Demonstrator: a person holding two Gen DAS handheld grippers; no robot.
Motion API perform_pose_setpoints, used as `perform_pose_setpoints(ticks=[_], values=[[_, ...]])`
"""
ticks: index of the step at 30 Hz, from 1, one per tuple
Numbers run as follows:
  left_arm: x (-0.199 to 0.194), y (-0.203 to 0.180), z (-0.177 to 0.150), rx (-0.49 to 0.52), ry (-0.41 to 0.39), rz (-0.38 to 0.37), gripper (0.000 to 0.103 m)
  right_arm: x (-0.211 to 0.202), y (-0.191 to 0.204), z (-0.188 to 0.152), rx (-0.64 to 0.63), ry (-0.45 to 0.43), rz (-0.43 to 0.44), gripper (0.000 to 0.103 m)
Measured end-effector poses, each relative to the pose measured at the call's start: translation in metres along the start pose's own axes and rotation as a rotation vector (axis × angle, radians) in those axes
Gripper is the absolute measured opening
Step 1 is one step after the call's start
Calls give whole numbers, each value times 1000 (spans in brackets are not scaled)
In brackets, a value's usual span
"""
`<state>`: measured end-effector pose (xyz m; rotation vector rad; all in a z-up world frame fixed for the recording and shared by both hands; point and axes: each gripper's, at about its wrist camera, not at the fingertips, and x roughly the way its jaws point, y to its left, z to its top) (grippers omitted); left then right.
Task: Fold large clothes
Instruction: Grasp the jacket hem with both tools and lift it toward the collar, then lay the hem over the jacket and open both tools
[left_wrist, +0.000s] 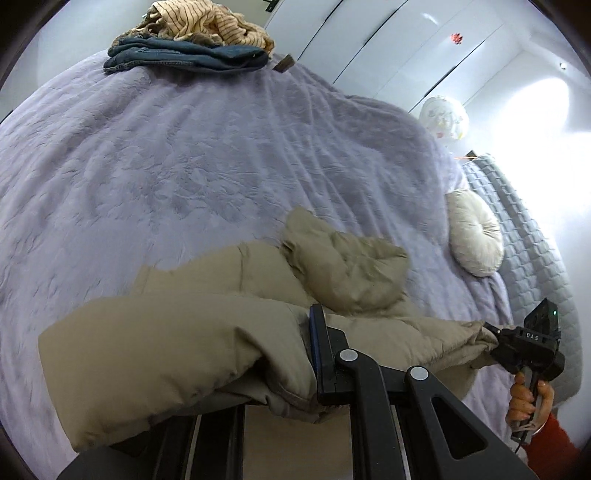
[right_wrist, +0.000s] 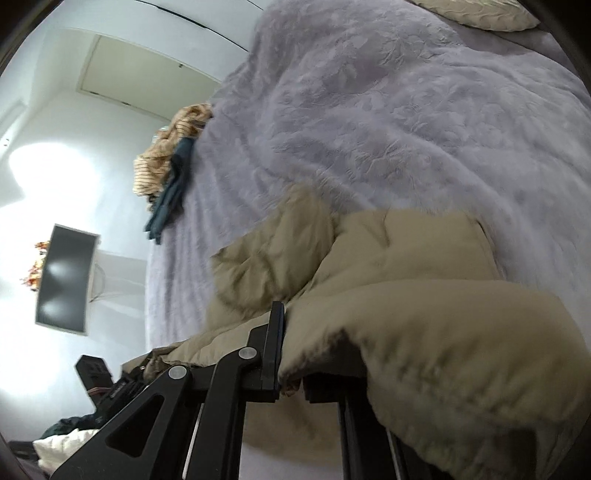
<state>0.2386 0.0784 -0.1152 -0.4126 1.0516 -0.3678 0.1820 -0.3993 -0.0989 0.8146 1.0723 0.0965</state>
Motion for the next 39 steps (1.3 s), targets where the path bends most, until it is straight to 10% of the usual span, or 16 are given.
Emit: perform_pose_setpoints(ticks=[14,21,26,30,39], values=[[93,25,22,-18,58,67,19,92,-53,43,94,18,-7,10],[76,10,30,34,5,35,90,95,-54,51,116,16,12,20],[56,6,34,71,-14,72,90,83,-50,51,110,-4,9,31],[38,7,32,74,-16,84,90,58,-43,50,94,-70,-12,84],[15,-30,-24,210,19,146,89,17,-16,4,-49,-26,-87,84]])
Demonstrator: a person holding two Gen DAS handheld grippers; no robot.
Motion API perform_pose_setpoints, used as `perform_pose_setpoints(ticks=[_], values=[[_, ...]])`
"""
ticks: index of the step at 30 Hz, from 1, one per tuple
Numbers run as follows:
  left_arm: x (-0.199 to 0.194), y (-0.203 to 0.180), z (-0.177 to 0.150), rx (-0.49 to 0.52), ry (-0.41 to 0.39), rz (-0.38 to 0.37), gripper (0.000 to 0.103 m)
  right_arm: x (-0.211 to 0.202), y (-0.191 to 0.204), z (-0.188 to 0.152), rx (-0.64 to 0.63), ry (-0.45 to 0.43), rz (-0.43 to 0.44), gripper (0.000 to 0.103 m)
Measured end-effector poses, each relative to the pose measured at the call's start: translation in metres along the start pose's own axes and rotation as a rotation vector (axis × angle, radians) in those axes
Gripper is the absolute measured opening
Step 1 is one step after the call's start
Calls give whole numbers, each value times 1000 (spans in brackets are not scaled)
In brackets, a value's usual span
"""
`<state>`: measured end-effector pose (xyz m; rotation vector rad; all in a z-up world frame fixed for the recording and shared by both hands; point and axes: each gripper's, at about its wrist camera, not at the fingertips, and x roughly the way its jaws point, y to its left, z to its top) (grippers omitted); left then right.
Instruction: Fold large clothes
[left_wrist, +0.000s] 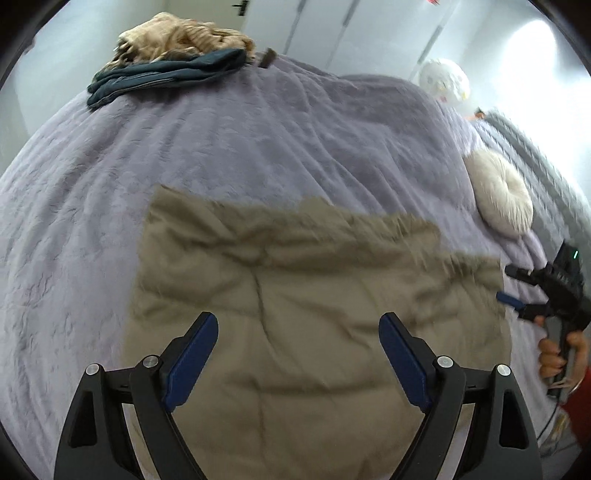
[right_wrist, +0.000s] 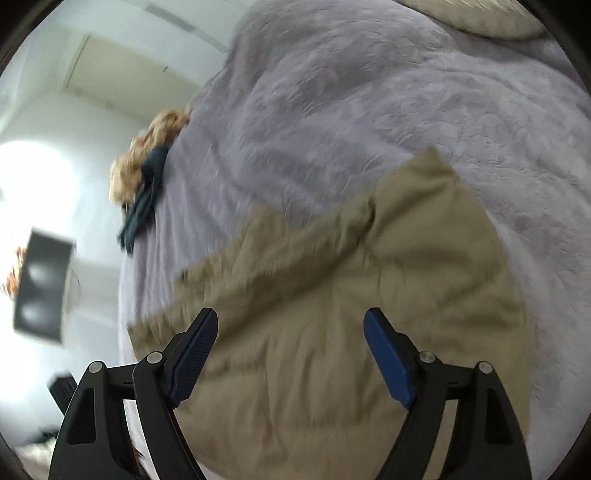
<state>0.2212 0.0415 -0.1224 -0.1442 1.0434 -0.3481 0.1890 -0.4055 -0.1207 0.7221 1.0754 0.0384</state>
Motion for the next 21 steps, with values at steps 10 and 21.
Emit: perform_pose_setpoints(ticks=[10,21], values=[[21,-53,5,109,-28,-49,42,16,50,-32,-285,64,-90,14],[96,0,53,80,5,169,41,74,26,8,-293,71,-244,13]])
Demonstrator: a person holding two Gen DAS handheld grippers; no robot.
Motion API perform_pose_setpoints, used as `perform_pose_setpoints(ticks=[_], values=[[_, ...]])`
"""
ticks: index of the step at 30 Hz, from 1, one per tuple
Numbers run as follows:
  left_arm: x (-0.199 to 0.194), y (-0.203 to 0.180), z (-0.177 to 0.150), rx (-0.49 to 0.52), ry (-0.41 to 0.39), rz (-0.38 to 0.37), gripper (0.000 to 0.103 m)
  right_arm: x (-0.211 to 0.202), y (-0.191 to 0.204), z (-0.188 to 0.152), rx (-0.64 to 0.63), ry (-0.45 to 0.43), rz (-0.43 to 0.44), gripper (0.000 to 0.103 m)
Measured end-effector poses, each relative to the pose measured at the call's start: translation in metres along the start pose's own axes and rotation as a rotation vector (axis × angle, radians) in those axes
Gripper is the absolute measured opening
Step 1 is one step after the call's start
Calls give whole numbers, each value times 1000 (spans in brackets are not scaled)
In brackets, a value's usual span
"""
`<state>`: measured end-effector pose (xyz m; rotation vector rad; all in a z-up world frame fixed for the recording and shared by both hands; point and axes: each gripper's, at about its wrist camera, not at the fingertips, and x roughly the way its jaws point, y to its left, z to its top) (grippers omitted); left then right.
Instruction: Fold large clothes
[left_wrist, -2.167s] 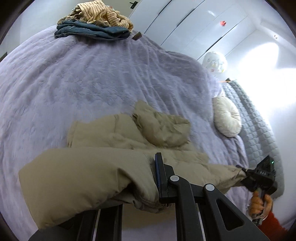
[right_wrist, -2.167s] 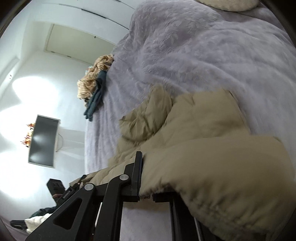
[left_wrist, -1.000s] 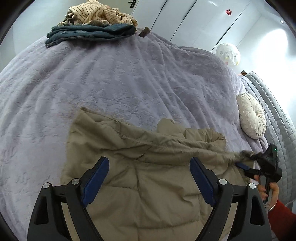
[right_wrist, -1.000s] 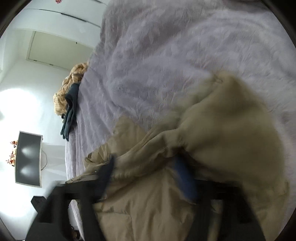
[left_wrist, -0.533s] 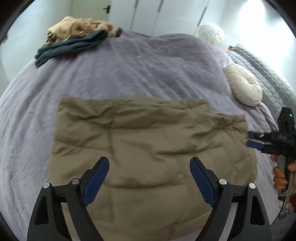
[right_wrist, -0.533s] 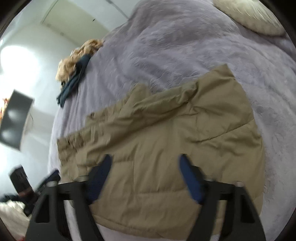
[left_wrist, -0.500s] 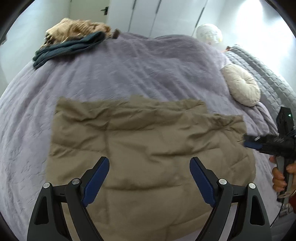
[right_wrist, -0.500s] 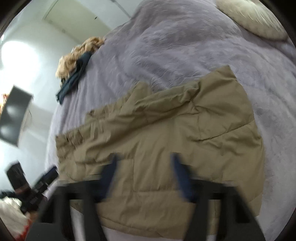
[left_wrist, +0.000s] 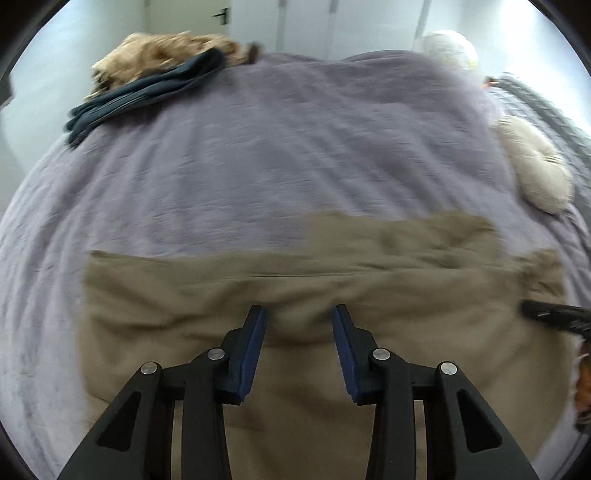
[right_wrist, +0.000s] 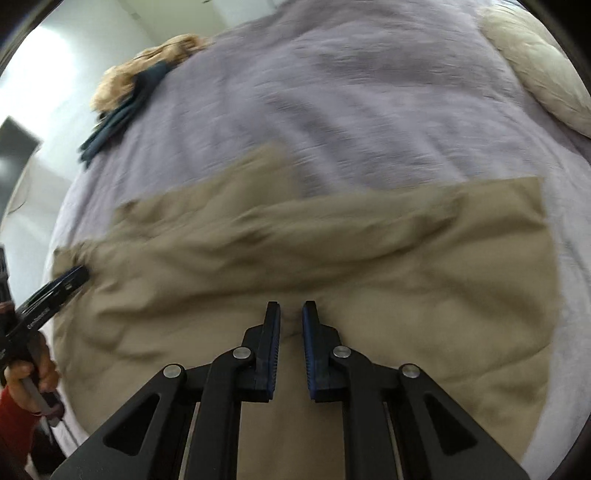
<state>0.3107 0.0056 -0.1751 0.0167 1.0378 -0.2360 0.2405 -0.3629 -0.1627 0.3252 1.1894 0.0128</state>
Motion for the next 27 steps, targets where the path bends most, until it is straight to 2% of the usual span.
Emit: perform_pose_setpoints(ticks=[3,5,10,19,23,24,27], values=[[13,36,-1,-68,23,33,41,-4,-36,9,45,-21,-74,10],[22,54,-5,-111,38,30,41,-5,-60,10,90,-35,-122,9],[46,69,-9,-164,49,34,41,11,-99,8,224,-55,-154,9],[76,84,-6,-238,54,7,41,56,-122,22,277,-26,-138,8],[73,83,-3,-241,62,23,41,48,-121,23,285,-25,-152,8],[70,83,-1,-241,65,31,41,44,-121,24,291,-28,-155,13],[51,85,1,-247,59,57,41,26,-113,22,288,-47,-169,14]])
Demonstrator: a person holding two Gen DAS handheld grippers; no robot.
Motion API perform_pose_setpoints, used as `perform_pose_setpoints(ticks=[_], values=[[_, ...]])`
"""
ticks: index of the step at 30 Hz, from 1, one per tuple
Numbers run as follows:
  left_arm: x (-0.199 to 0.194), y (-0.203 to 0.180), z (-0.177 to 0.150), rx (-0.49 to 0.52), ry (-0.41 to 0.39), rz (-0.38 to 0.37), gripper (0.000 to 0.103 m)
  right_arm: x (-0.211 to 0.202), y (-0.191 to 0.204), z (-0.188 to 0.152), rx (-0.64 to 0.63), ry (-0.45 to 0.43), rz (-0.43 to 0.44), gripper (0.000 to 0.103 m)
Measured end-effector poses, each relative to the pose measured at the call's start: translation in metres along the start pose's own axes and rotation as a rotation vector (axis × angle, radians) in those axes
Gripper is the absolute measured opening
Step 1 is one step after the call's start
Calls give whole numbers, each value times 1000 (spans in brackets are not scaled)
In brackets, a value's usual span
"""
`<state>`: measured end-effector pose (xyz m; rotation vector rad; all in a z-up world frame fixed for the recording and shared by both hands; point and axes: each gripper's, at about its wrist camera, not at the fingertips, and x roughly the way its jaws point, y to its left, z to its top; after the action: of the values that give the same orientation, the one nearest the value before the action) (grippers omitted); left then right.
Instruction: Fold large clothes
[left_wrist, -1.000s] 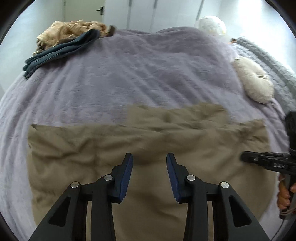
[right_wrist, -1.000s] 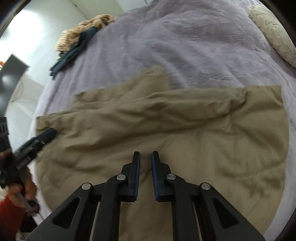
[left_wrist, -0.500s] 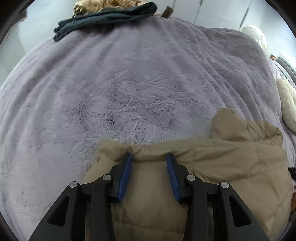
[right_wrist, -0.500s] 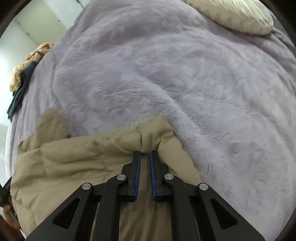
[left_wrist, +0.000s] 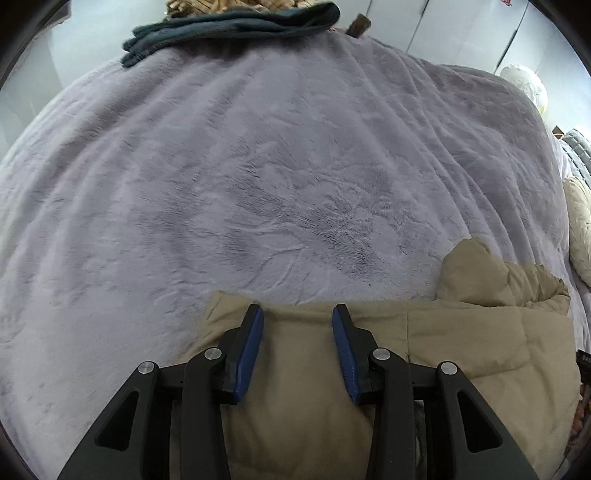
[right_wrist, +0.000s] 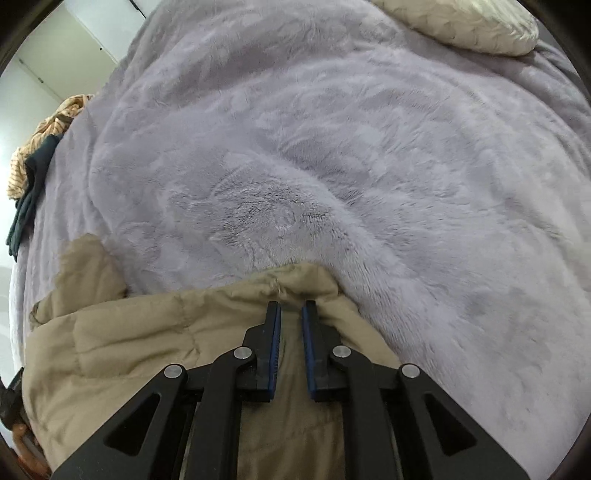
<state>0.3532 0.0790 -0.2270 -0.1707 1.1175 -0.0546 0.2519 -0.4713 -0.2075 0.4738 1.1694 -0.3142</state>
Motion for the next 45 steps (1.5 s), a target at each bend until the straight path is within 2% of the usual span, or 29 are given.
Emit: perform_pose_setpoints(ticks=[5,8,12,17,20,21,22,23,24,28,29,31,35,38,41,45], values=[[-42,6,-7,7,-29,24,43,-40,7,-16,-45,-55,-3,28],[-70,8,-21,9,-30,13,55,-64,8,-34,-16,-67,27,28],[-107,5,-56,29,-14,-25,57,-97,7,-73,11,-65,76,41],[-132,1,-102,19,41,-47,57,-122,7,-122,16,-42,115,44],[-143,0,-129,1,69,-64,57,-129,-3,-148,63,-4,150,56],[-145,-1,-135,-4,75,-66,61,-130,-5,-154,74,8,160,59],[-148,-1,-142,-11,85,-66,86,-131,-8,-162,87,21,168,59],[-150,-1,-149,-17,87,-66,97,-132,-12,-170,106,33,175,59],[-153,0,-156,-27,79,-68,102,-132,-14,-174,113,39,177,59],[-154,-2,-176,-35,105,-64,102,-129,-22,-192,146,75,186,61],[-154,-1,-178,-39,110,-63,102,-128,-23,-195,158,86,191,63],[-151,0,-186,-48,118,-51,102,-126,-25,-201,176,95,204,74],[-146,-1,-198,-40,142,-39,102,-119,-26,-209,186,116,250,76],[-142,-1,-207,-54,157,-55,102,-110,-27,-215,215,139,304,85],[-139,6,-212,-116,170,-109,102,-100,-33,-221,284,151,367,85],[-136,11,-217,-133,177,-107,102,-92,-44,-227,379,139,434,85]])
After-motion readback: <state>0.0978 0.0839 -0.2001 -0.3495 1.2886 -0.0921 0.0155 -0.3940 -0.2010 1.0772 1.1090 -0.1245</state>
